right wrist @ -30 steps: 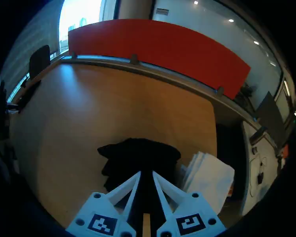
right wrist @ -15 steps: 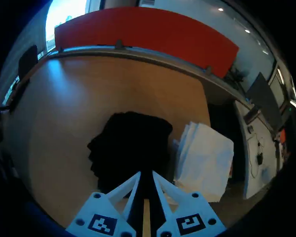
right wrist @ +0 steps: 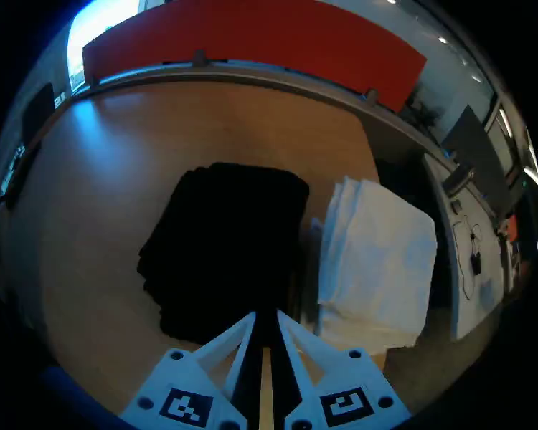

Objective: Fold towel

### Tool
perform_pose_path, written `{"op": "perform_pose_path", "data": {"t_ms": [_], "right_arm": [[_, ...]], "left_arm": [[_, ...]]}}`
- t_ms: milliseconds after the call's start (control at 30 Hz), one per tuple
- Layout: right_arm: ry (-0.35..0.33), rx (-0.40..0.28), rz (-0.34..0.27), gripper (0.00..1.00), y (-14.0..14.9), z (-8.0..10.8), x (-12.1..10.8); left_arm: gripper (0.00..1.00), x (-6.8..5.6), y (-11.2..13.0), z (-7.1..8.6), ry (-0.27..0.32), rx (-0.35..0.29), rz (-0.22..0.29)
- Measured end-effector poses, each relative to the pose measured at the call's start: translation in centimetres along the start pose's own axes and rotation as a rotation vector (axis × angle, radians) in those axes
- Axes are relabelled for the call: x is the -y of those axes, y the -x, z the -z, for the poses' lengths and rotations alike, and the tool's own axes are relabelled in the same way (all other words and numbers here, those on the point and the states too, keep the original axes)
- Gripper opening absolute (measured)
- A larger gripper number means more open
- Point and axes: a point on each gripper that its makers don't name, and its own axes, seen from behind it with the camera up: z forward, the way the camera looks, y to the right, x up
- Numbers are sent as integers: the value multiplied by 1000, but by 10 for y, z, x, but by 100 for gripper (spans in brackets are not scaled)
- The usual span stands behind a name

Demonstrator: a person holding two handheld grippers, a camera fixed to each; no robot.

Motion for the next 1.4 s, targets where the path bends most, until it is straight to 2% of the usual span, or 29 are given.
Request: {"op": "perform_pose_path", "data": {"t_ms": [267,500,1067,1200,1400], "right_arm": [[32,43,-47,5,13,-16,-9],[53,75,-63,5,22,-25,-11],[86,102,-75,7,28,-34,-14],[92,87,-80,10,26,-32,-15],[101,44,-78,23,21,-21,-14]], "left_arm": [[95,1,1,1,-6,4,-13],[95,2,1,1,-10,5,-13],[95,1,3,2,-12,9,-13],[95,2,1,2,-13,7,-13],[95,3,-1,2,-12,3,-18]]}}
